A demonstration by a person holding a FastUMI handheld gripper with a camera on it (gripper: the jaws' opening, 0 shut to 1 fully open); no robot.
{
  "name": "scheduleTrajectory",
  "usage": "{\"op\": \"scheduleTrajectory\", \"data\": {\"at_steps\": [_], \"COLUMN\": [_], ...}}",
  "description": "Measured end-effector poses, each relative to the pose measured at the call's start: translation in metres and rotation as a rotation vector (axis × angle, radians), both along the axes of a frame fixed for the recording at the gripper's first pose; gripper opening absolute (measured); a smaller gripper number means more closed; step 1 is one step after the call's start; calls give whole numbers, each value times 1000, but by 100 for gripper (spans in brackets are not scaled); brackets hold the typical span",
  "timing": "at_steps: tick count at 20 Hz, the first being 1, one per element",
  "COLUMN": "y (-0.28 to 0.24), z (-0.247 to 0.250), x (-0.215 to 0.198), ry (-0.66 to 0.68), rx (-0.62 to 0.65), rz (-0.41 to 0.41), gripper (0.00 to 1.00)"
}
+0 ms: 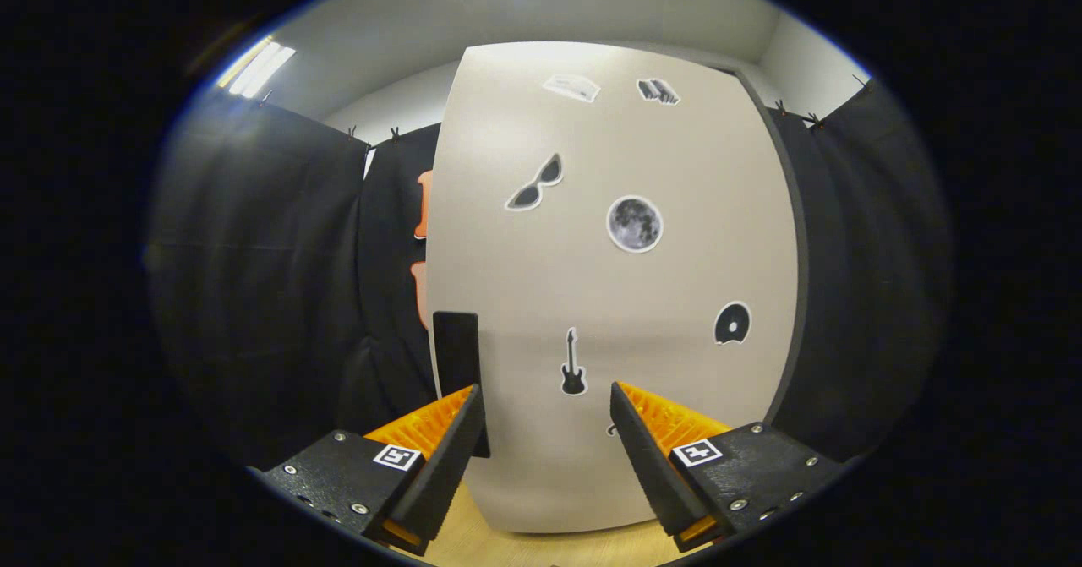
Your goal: Open the shoe cabinet door, grab the shoes and put them into the shoe cabinet, then close the shoe cabinet door.
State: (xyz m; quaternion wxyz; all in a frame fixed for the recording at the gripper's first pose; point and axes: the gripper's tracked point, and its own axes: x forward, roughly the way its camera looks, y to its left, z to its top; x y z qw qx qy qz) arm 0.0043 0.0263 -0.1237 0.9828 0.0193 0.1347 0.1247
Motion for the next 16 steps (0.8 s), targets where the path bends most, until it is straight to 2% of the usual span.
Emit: {"op": "scheduleTrajectory", "data": {"at_steps": [8,16], "y": [-57,-81], "z": [64,109], "x": [-50,-75], "ry": [-55,-144], "rx": [-35,-64], "rz": [-125,-165], "gripper": [93,93]}}
